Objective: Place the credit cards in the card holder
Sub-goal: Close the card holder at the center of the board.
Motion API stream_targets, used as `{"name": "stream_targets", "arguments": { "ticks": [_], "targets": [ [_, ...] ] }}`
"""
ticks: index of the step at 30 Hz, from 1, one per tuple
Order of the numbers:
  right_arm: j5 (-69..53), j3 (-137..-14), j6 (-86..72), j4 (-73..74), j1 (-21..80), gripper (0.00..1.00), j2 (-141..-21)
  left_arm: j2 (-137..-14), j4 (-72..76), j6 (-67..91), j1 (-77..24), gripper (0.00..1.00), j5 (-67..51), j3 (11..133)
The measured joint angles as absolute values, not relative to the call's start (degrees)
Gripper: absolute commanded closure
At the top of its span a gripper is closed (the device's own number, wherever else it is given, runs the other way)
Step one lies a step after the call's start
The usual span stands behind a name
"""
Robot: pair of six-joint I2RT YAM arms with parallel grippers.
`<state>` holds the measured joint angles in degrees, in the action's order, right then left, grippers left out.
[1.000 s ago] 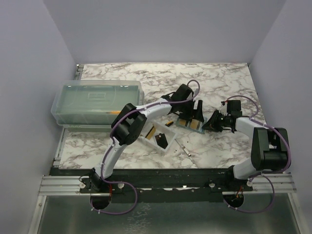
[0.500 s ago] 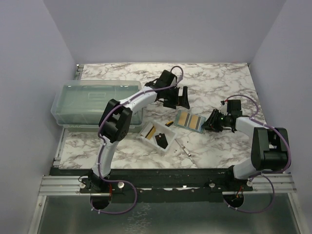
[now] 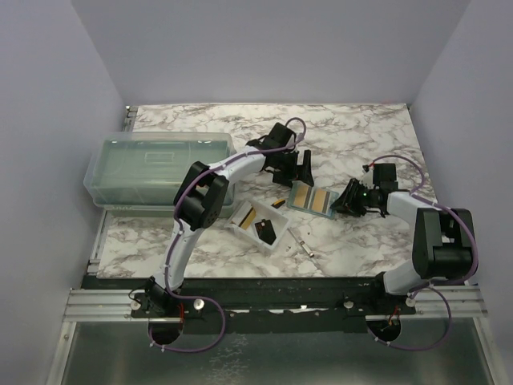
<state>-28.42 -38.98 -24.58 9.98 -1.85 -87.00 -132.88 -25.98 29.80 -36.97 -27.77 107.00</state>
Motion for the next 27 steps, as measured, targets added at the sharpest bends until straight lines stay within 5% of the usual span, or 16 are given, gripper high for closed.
{"name": "stream_targets", "arguments": {
  "ticks": [12, 27],
  "targets": [
    [-29.2, -38.2, -25.7, 9.0, -2.1, 0.63, -87.5, -132.5, -20.9, 37.6, -36.4, 0.24, -34.7, 105.3],
    [-29.5, -37.7, -27.5, 8.2, -2.1, 0.61, -87.4, -128.9, -4.6, 51.3, -42.7, 0.26, -43.2, 100.4]
  ]
}}
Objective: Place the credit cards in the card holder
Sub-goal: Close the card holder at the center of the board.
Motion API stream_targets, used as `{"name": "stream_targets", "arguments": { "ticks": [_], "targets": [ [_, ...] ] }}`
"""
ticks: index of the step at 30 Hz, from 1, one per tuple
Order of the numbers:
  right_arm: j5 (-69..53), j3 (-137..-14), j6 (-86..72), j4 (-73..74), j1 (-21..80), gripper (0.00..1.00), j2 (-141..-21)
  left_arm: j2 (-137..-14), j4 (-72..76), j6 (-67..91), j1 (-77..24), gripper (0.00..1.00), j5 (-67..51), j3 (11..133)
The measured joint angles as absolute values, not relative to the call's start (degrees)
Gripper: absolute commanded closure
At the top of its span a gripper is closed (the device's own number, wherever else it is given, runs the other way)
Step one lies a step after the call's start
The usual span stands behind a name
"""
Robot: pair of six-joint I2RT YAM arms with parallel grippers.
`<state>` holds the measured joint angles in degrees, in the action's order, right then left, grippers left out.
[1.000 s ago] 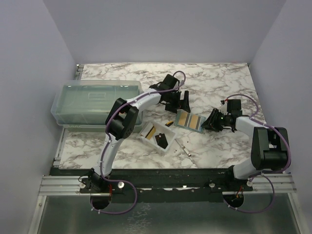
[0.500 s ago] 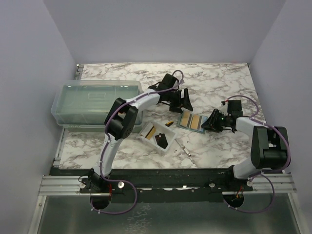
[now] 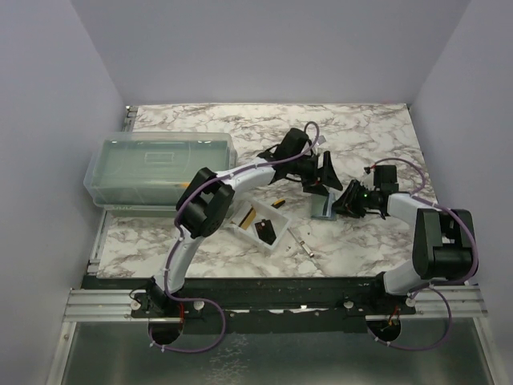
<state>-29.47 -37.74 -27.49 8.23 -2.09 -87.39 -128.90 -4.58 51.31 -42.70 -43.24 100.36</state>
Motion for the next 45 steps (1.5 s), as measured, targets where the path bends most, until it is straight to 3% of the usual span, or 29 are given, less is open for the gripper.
{"name": "stream_targets", "arguments": {
  "ticks": [9, 19, 24, 30, 45],
  "targets": [
    [-24.8, -38.8, -28.2, 13.1, -2.1, 0.52, -79.4, -133.5, 0.0, 54.2, -43.4, 0.26, -44.3, 99.9],
    [-23.3, -41.2, -24.2, 13.9, -1.8, 0.41, -81.1, -133.6, 3.0, 54.7, -42.9, 0.28, -43.9, 96.1],
    [-21.6, -41.2, -24.3, 15.2, -1.8, 0.47, -81.2, -129.3, 3.3, 53.7, -41.9, 0.26, -43.3, 90.8],
    [-17.9, -41.1, -24.8, 16.0, -1.7, 0.56, -81.2, -125.6, 3.7, 52.8, -40.3, 0.37, -43.0, 88.6],
    [-17.0, -41.0, -23.9, 15.2, 1.2, 0.51, -85.5, -125.7, 4.2, 52.9, -40.6, 0.44, -43.0, 88.3]
  ]
}}
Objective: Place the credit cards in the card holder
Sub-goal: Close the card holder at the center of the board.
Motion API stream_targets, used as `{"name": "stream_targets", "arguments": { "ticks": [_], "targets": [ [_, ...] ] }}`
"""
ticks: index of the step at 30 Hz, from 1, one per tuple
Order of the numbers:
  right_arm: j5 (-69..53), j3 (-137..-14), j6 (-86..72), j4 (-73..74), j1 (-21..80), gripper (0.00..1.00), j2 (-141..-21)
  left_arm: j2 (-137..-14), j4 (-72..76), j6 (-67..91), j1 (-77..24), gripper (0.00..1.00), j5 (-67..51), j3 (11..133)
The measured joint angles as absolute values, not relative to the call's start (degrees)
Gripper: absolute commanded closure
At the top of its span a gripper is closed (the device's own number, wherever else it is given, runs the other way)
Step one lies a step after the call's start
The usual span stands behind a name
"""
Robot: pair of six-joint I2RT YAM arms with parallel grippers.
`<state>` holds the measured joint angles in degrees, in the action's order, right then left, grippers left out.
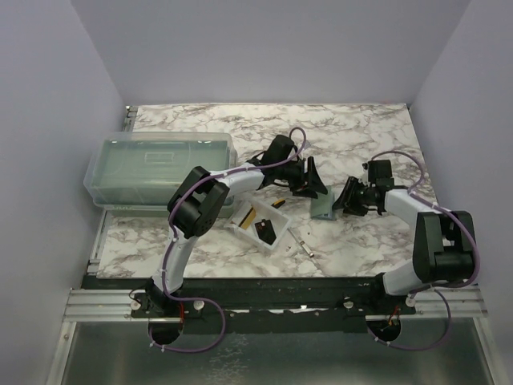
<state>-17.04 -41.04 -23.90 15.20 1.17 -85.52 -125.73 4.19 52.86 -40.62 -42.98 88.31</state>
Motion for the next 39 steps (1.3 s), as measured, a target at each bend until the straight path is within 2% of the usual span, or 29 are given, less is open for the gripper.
{"name": "stream_targets", "arguments": {
  "ticks": [8, 13, 16, 20, 26, 29, 32, 33, 36, 39],
  "targets": [
    [-11.0, -43.1, -25.0, 13.7, 4.5, 0.57, -87.4, -126.2, 4.4, 52.9, -40.6, 0.46, -43.0, 88.2],
    [-7.6, -44.8, -27.0, 13.6, 5.7, 0.72, -89.0, -126.7, 4.6, 52.9, -40.6, 0.47, -43.0, 87.6],
    [-6.7, -44.9, -28.8, 13.5, 5.9, 0.76, -89.4, -126.7, 4.7, 52.8, -40.6, 0.47, -43.0, 87.6],
    [-5.5, -44.8, -31.1, 13.6, 6.0, 0.85, -89.2, -126.7, 4.6, 52.8, -40.6, 0.49, -42.9, 87.6],
    [-4.7, -41.0, -34.5, 13.6, 5.9, 0.96, -84.6, -126.8, 4.7, 52.9, -40.6, 0.51, -43.0, 87.6],
    [-5.2, -39.4, -36.1, 13.2, 5.5, 0.96, -83.1, -126.9, 4.7, 52.9, -40.9, 0.53, -43.0, 87.7],
    [-6.4, -38.1, -36.6, 12.9, 4.8, 0.92, -82.2, -127.5, 4.7, 53.2, -41.4, 0.55, -43.1, 88.4],
    [-6.9, -38.0, -36.5, 13.0, 4.7, 0.88, -81.9, -127.7, 5.0, 53.2, -41.6, 0.56, -43.1, 88.6],
    [-7.4, -38.1, -35.6, 13.2, 4.4, 0.65, -81.0, -128.2, 5.1, 53.5, -42.1, 0.57, -43.5, 88.7],
    [-8.3, -39.2, -34.5, 14.2, 3.9, 0.61, -80.6, -128.5, 5.1, 53.6, -42.1, 0.58, -43.5, 88.7]
  ]
}}
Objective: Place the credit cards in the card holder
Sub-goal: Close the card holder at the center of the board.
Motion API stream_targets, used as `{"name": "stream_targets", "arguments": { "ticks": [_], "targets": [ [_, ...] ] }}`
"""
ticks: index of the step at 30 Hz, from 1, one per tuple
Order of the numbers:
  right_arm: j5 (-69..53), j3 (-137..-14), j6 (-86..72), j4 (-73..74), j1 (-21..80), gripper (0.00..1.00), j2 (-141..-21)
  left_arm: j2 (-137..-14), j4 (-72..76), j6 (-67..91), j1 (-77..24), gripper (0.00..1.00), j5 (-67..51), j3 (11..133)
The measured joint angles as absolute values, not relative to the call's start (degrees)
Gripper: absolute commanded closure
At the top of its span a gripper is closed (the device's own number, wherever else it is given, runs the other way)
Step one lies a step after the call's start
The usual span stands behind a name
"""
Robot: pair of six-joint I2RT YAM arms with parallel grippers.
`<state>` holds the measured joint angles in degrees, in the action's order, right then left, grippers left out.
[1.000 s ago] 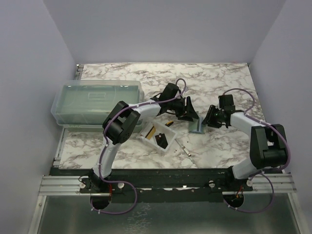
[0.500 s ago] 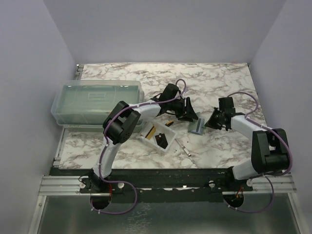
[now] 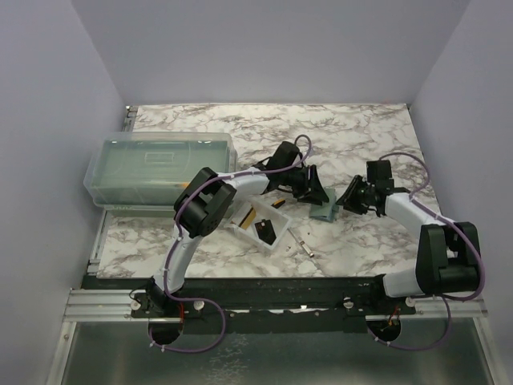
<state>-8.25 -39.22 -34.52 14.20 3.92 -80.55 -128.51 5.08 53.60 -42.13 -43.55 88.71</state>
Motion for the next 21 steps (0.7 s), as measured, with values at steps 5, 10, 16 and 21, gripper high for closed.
{"name": "stream_targets", "arguments": {
  "ticks": [5, 10, 16, 21],
  "targets": [
    [-10.5, -45.2, -32.7, 17.4, 2.5, 0.51, -83.3, -128.6, 5.2, 53.7, -42.1, 0.6, -43.5, 88.7],
    [-12.1, -51.9, -29.8, 21.5, 2.1, 0.48, -90.6, -128.6, 5.2, 53.7, -42.1, 0.61, -43.5, 88.7],
    [-12.4, -55.8, -27.0, 27.9, 2.2, 0.48, -96.4, -128.6, 5.5, 53.6, -42.4, 0.61, -43.4, 87.9],
    [-12.3, -57.5, -25.8, 31.0, 2.3, 0.5, -97.1, -128.6, 5.8, 53.6, -43.0, 0.62, -42.2, 86.5]
  ]
}}
